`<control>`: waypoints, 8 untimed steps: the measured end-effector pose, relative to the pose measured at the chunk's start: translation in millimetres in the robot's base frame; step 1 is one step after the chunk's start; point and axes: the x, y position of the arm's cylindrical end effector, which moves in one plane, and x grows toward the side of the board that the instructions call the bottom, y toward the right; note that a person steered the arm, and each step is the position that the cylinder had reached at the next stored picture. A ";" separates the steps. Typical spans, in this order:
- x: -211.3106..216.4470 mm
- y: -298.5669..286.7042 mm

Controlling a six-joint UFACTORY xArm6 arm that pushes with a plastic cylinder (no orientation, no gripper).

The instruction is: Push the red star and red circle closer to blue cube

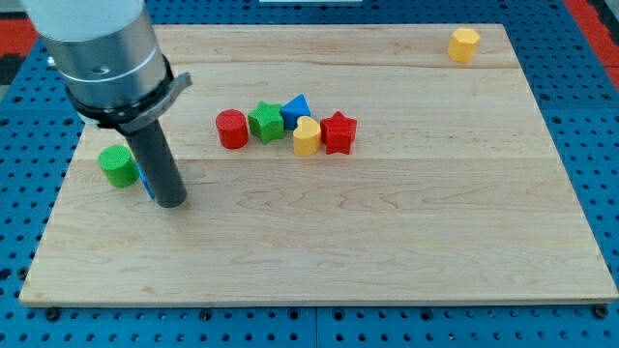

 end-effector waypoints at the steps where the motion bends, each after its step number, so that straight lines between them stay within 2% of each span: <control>1: -12.3 -9.8; 2: -11.0 -0.9; 4: -7.9 85.7; 7: -8.2 86.7; 8: -8.2 149.9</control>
